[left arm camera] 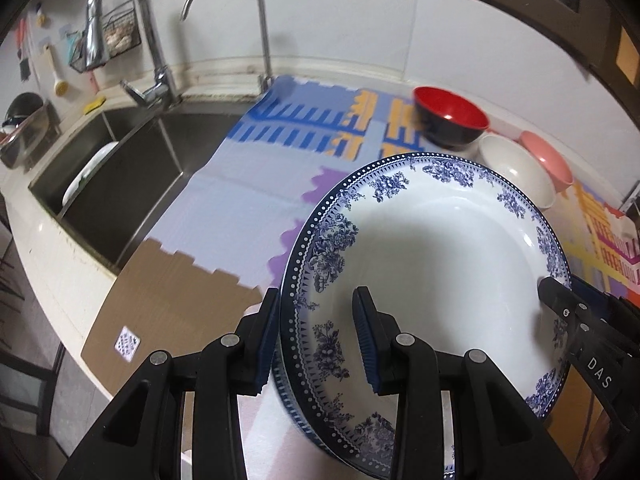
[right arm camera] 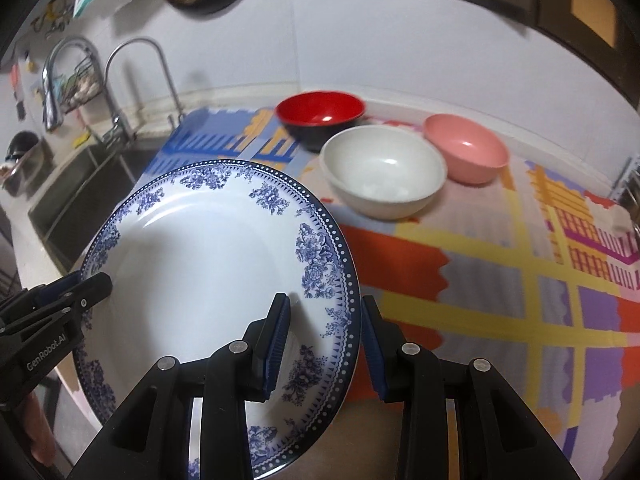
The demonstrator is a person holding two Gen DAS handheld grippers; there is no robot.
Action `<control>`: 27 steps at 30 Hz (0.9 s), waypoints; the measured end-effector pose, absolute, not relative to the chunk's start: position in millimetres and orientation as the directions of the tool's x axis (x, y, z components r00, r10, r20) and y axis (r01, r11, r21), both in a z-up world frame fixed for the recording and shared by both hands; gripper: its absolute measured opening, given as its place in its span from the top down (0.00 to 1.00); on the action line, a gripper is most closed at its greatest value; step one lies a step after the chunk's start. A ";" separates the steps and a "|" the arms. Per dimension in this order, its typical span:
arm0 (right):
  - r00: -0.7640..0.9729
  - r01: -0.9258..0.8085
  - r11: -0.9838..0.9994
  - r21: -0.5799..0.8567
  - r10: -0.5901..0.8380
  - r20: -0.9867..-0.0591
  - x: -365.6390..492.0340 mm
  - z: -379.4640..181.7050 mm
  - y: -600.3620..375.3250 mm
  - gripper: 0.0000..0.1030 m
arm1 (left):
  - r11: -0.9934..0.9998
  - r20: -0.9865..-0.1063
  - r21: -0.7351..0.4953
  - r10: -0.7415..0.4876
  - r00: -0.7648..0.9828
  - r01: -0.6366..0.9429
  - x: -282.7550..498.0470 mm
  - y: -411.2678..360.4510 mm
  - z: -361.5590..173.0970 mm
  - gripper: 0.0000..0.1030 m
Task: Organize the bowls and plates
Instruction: 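Lift the plate with both grippers and carry it over the plate stack, then lower the plate onto the stack and open both grippers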
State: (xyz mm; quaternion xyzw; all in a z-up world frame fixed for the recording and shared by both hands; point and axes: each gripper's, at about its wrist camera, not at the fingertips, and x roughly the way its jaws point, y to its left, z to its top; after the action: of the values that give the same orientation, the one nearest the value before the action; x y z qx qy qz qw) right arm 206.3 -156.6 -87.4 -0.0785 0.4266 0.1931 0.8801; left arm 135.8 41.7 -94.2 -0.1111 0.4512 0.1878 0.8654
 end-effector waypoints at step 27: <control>0.506 -0.454 0.890 -0.046 0.215 -0.835 210.0 -123.4 -120.8 0.62 | 0.888 -0.882 -0.051 0.174 0.438 -0.457 142.1 63.3 -137.2 0.64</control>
State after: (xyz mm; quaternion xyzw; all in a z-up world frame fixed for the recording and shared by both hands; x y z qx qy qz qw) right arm 210.0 -120.8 -123.4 -0.1308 0.4571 0.1952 0.8578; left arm 142.1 63.3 -137.2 -0.1424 0.4955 0.1888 0.8358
